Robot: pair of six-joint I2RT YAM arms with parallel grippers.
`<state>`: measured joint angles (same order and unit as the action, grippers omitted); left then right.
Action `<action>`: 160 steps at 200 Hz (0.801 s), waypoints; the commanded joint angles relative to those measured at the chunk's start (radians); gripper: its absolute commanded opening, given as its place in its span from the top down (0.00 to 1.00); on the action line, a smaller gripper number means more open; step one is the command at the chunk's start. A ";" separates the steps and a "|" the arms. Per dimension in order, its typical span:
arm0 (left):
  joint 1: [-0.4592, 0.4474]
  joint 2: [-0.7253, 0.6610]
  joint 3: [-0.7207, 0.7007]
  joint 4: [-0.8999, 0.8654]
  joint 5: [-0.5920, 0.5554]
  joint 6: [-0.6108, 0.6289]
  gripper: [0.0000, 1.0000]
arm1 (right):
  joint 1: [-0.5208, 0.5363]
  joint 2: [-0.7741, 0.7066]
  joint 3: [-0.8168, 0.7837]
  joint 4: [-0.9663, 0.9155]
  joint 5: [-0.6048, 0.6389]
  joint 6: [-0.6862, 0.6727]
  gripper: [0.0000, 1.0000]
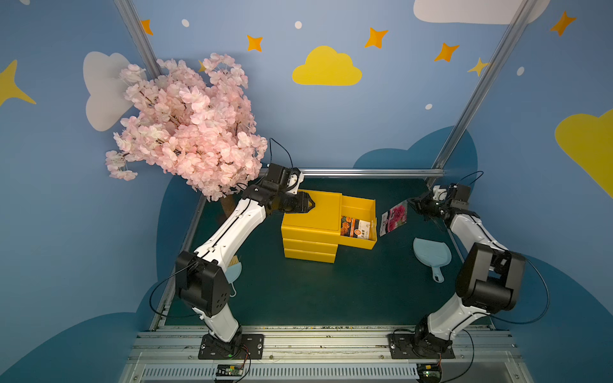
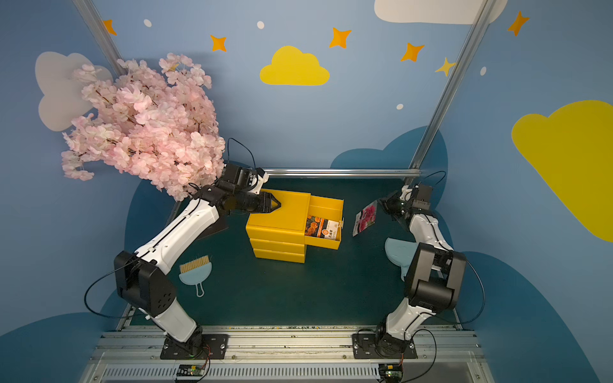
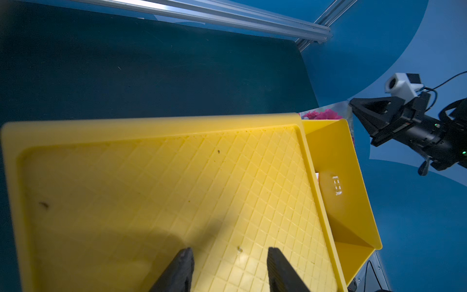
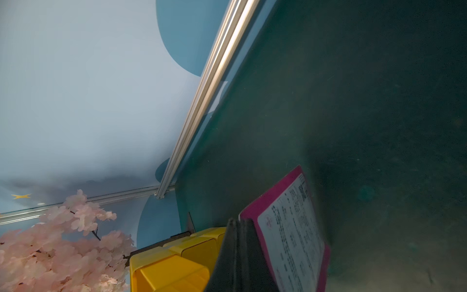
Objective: Take the seed bags out of the drawer
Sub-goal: Place the seed packet at the center of the board.
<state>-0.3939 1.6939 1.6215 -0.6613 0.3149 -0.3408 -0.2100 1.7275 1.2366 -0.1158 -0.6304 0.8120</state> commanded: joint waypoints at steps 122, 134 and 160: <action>-0.016 0.064 -0.037 -0.152 -0.033 -0.017 0.47 | 0.043 0.199 0.117 -0.296 0.286 -0.359 1.00; -0.016 0.063 -0.039 -0.153 -0.038 -0.018 0.47 | 0.047 0.199 0.122 -0.311 0.299 -0.376 1.00; -0.017 0.057 -0.046 -0.152 -0.041 -0.019 0.47 | 0.060 0.175 0.133 -0.338 0.334 -0.394 0.81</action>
<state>-0.4004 1.6951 1.6234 -0.6632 0.3016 -0.3450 -0.1665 1.9148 1.3315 -0.3889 -0.3542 0.4706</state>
